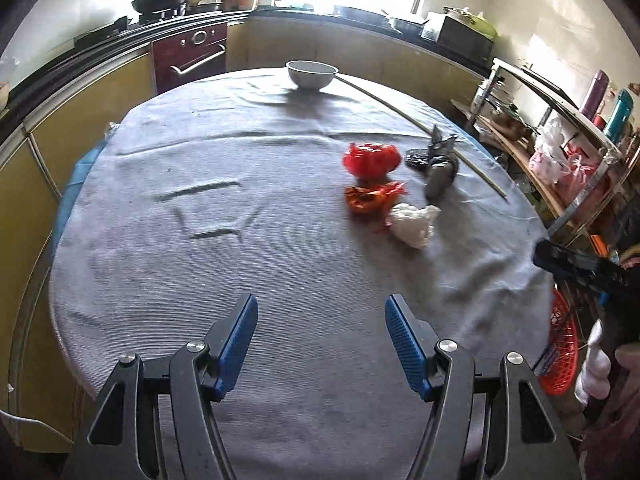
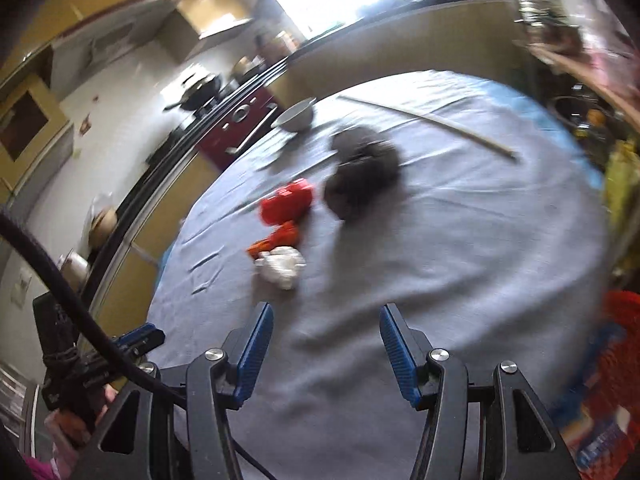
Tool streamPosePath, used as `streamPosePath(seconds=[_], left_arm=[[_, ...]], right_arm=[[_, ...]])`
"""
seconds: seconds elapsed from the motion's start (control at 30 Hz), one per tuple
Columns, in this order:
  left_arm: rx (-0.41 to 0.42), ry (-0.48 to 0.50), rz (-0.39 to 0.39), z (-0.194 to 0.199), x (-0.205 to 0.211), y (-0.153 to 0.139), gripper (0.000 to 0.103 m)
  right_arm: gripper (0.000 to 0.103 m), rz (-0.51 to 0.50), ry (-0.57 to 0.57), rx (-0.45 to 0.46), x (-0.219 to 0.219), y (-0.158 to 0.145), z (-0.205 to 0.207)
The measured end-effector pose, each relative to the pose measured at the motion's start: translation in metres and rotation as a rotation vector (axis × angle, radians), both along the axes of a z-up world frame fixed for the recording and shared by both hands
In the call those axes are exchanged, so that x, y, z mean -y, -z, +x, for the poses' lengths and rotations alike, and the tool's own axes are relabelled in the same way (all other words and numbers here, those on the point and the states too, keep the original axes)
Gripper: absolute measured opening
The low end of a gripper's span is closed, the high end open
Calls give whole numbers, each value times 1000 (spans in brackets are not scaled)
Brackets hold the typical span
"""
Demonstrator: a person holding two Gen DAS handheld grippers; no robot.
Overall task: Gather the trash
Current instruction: 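Swing both open tools back toward the table, then grasp the white tissue with the right tool while the left tool grasps the orange mesh bag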
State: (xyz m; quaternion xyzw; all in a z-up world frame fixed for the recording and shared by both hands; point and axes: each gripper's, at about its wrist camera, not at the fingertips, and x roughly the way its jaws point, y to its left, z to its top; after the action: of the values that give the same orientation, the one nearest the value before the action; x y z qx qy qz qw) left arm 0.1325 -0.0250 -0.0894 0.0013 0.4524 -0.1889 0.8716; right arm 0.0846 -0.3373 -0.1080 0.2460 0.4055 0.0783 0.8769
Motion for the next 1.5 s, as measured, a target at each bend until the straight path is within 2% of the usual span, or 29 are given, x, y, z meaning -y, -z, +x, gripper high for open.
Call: streamPosePath(seconds=[0.17,0.37,0.67,0.7,0.73,0.87,1.0,1.13,1.27,1.4,1.5], left_arm=[[-26,-19,3,6,-11,11,67],[-36,-52,-9,15,-28,17,67],[-35,-72,-11,30,-35,18,67],[-32,-70,-10,31,-34,17,67],[-27,-66,-9,34,-32,15,67],[14,-33,-4,46,-17,5,67],[39,25,1,67,10,3,67],[55,138,-5,91,50,7,70],[8,250,-20,118,89,19,71],[-57,302,15,139,114,36,71],[-118,292,20,148,119,49,70]], right_arm=[[59,7,-66,-28,-36,17,49],[59,-2,-87,-55,-57,37,97],[59,9,-124,-113,-75,66,137],[54,-10,-131,-97,-80,66,136],[42,-26,-142,-95,-83,65,135],[40,-76,-149,-50,-84,57,121],[40,-79,-124,-47,-66,52,103],[40,-61,-85,-35,-42,45,78],[40,-24,-46,-31,-21,41,50],[40,7,-25,-27,-12,37,35],[40,19,-23,-18,-11,36,29]])
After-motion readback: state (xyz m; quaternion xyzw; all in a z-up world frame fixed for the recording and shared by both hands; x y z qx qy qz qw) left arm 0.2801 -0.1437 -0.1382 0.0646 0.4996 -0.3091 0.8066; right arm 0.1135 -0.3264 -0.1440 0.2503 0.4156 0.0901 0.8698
